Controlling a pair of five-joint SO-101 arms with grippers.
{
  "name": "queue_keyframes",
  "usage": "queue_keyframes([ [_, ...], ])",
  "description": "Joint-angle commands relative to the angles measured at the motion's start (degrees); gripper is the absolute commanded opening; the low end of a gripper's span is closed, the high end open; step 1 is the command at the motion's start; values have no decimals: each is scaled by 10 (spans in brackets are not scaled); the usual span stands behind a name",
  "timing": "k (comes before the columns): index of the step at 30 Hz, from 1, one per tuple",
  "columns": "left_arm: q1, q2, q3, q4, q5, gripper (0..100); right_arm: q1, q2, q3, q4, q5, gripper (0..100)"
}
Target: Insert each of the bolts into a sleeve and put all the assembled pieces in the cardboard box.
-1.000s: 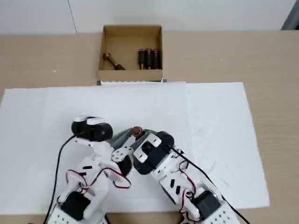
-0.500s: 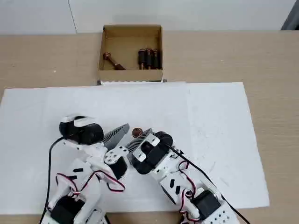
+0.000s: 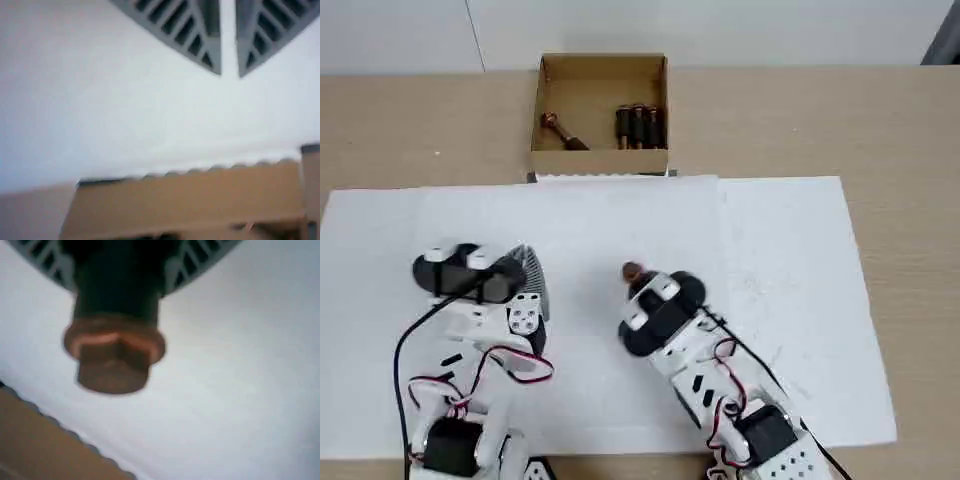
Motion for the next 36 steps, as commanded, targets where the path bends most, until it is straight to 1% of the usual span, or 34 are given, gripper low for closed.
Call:
queue_keyframes([
  [1, -34, -4, 32, -3, -46, 5, 44, -11, 0, 0, 4, 3],
  [4, -51, -4, 50, -3, -71, 5, 83, -11, -14, 5, 4, 3],
  [8, -59, -4, 84, 0, -88, 5, 135, -11, -25, 5, 4, 3],
  [13, -59, -4, 114, -2, -89, 5, 158, -8, -40, 6, -2, 3],
  [16, -59, -4, 115, -2, -88, 5, 159, -6, -70, 21, -51, 3],
  [21, -59, -4, 115, -2, -89, 6, 157, -4, -143, 116, -120, 3],
  [24, -59, -4, 115, -2, -89, 6, 155, 5, -193, 145, -141, 3],
  [28, -59, -4, 115, -2, -86, 6, 157, 93, -268, 145, -148, 3],
  [31, -58, -4, 116, -2, -88, 6, 157, 207, -351, 140, -164, 3],
  [36, -55, -5, 116, -2, -88, 6, 157, 407, -494, 82, -175, 3],
])
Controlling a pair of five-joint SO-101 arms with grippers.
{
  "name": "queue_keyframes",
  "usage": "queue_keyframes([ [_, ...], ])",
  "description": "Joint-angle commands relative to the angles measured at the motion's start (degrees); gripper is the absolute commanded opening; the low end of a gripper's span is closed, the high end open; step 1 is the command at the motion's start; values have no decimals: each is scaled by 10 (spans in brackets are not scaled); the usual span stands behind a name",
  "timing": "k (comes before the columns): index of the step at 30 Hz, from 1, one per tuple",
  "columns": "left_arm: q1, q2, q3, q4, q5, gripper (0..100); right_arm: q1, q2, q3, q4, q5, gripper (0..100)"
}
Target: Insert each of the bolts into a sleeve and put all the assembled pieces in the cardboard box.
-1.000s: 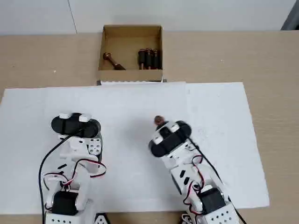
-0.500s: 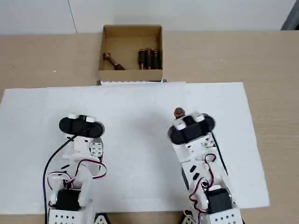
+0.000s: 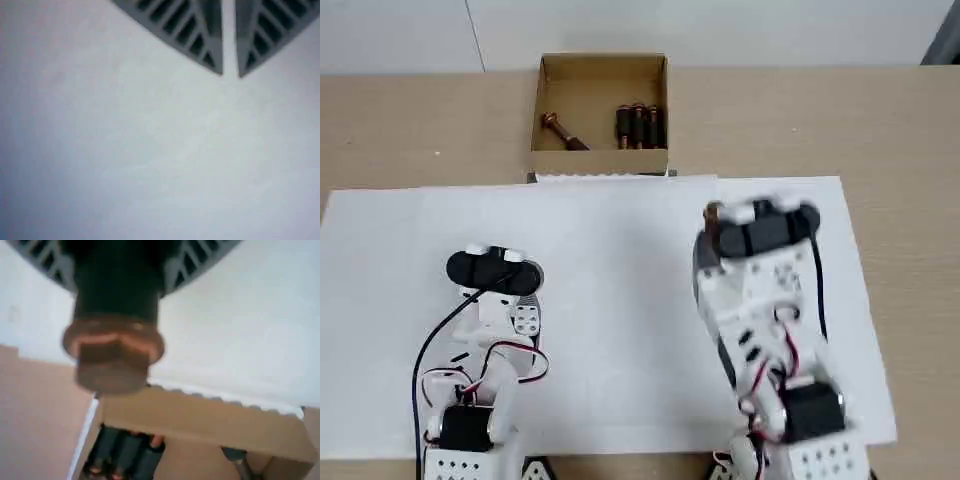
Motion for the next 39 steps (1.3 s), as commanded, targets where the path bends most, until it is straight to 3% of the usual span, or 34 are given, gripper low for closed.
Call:
queue_keyframes([
  [1, 1, -5, -2, -2, -4, 6, 1, 144, -131, -63, -5, 3],
  [8, 1, -5, -2, -2, -4, 6, 1, 409, -322, -162, -3, 3],
  [16, 1, -5, -2, -2, -4, 6, 0, 696, -585, -197, 0, 3],
  [23, 1, -5, -2, -2, -4, 6, -14, 909, -805, -196, 73, 3],
  [29, 1, -5, -2, -2, -4, 6, -39, 1042, -925, -199, 124, 3],
  [39, 1, -5, -2, -2, -4, 6, -55, 1172, -1025, -195, 129, 9],
])
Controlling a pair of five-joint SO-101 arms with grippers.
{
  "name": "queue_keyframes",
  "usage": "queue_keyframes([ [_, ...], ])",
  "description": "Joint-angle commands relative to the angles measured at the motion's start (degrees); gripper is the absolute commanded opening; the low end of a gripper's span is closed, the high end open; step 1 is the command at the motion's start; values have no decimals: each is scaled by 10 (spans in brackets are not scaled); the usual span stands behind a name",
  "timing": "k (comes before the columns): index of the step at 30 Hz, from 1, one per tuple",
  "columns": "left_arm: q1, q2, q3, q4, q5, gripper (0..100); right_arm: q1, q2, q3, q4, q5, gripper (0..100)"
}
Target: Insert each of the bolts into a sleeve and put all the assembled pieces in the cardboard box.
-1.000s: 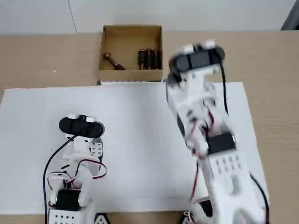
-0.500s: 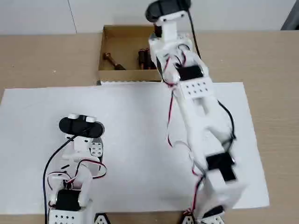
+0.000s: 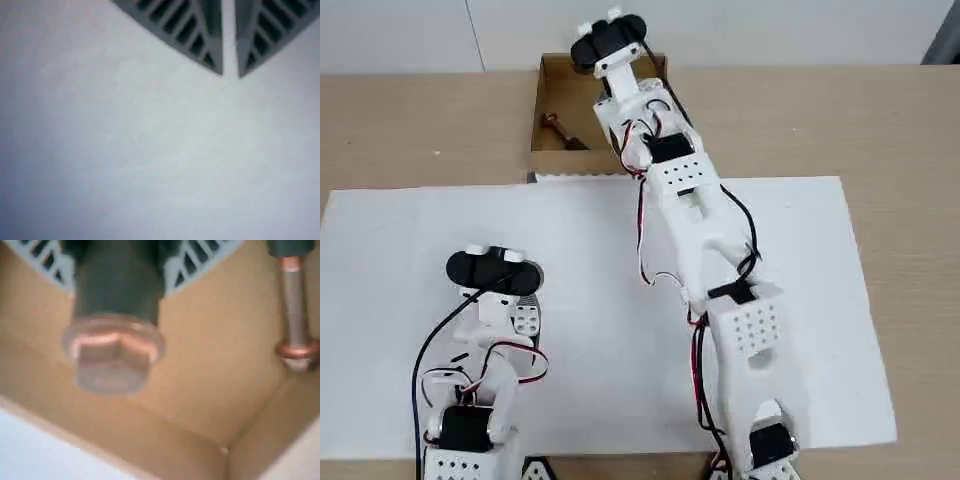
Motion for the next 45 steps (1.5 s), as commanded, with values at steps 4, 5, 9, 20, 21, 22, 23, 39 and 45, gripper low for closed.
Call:
queue_keyframes([
  [4, 1, -5, -2, -2, -4, 6, -7, 2, -52, -15, 4, 84],
  [5, 1, -5, -2, -2, -4, 6, -11, 2, -52, -9, 4, 119],
  [9, 1, -5, -2, -2, -4, 6, -22, 2, -53, 14, 16, 181],
  [20, 1, -5, -2, -2, -4, 6, -24, -13, -53, 15, 16, 78],
  [21, 1, -5, -2, -2, -4, 6, -24, -23, -53, 22, 16, 63],
  [22, 1, -5, -2, -2, -4, 6, -24, -34, -53, 31, 14, 45],
  [23, 1, -5, -2, -2, -4, 6, -24, -44, -53, 41, 13, 25],
  [39, 1, -5, -2, -2, -4, 6, 3, -255, -53, 283, -14, 2],
  [45, 1, -5, -2, -2, -4, 6, 27, -326, -53, 410, -53, 2],
])
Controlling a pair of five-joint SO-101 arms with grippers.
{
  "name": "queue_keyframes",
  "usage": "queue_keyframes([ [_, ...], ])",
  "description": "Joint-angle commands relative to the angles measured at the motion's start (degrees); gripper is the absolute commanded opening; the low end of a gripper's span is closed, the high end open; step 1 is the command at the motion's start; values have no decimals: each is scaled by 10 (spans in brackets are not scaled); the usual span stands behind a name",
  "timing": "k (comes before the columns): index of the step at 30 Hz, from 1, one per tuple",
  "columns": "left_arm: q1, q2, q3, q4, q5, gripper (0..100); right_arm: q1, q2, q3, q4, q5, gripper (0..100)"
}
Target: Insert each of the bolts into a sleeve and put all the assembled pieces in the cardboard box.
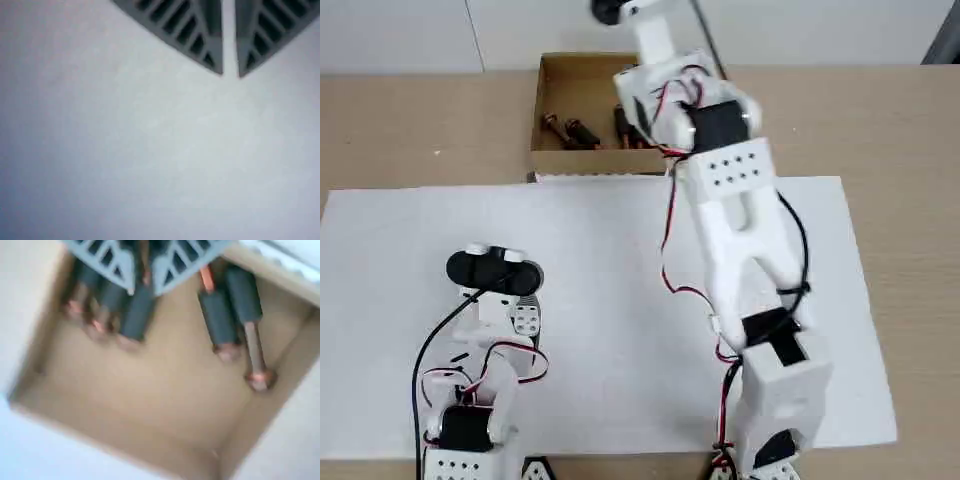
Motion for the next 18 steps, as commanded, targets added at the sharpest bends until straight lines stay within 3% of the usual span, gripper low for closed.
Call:
queue_keyframes([
  [1, 1, -5, -2, -2, -2, 6, 13, -73, -30, 78, -12, 2],
  [11, 1, -5, -2, -2, -2, 6, 52, -194, -30, 280, -53, 2],
  [18, 1, -5, -2, -2, -2, 6, 109, -262, -24, 318, -54, 2],
])
